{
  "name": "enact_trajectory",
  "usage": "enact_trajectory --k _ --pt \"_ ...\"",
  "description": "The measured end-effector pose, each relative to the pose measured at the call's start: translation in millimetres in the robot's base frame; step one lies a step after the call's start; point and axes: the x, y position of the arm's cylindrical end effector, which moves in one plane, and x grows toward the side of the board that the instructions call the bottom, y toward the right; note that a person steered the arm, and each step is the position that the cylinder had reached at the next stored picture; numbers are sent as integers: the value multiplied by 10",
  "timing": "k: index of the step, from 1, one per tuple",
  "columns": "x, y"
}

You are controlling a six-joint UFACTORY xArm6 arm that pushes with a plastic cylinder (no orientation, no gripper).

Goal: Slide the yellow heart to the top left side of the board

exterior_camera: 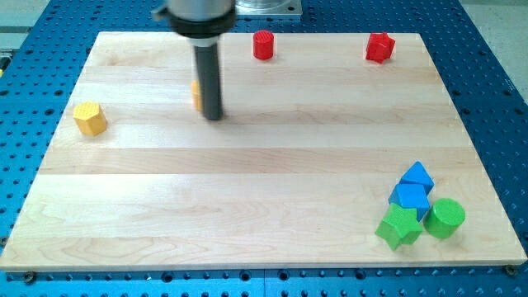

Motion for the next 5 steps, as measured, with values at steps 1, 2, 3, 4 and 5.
enact_trajectory --k 1,2,3,4,5 --pt "-288 -454" --pt "-239 -416" --pt "-215 311" --pt "-421 529" --pt "-804 143"
